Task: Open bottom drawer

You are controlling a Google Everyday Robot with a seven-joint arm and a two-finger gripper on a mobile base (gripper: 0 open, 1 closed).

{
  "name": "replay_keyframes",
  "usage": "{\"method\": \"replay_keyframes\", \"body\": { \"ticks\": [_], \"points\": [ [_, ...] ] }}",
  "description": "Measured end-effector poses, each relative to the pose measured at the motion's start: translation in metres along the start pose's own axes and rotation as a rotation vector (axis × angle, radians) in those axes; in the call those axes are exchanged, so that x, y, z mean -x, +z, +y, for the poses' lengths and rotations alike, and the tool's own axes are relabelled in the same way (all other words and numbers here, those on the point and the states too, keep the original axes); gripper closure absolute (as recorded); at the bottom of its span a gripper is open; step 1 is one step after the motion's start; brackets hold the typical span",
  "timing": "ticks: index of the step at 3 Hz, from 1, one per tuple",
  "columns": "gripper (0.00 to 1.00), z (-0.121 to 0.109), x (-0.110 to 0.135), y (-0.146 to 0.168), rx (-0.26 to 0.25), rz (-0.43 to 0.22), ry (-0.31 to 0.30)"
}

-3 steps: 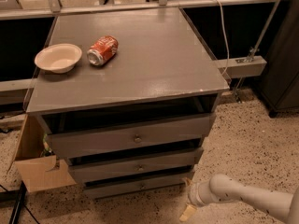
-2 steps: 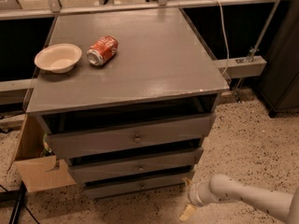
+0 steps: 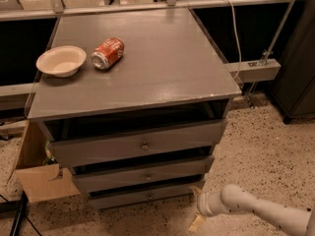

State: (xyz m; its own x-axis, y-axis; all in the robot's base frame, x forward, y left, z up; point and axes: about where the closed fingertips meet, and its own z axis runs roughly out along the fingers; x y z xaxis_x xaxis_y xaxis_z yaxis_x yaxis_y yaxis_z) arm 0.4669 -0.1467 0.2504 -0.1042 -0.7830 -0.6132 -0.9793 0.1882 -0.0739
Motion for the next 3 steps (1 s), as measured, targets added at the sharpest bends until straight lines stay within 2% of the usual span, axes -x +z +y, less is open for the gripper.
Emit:
{"method": "replay_keyframes", "body": {
  "ticks": [2, 3],
  "points": [
    [0.0, -0.011, 0.002, 0.029, 0.009, -0.046, -0.102],
    [0.0, -0.013, -0.001, 0.044, 0.015, 0.002, -0.167]
  ]
}}
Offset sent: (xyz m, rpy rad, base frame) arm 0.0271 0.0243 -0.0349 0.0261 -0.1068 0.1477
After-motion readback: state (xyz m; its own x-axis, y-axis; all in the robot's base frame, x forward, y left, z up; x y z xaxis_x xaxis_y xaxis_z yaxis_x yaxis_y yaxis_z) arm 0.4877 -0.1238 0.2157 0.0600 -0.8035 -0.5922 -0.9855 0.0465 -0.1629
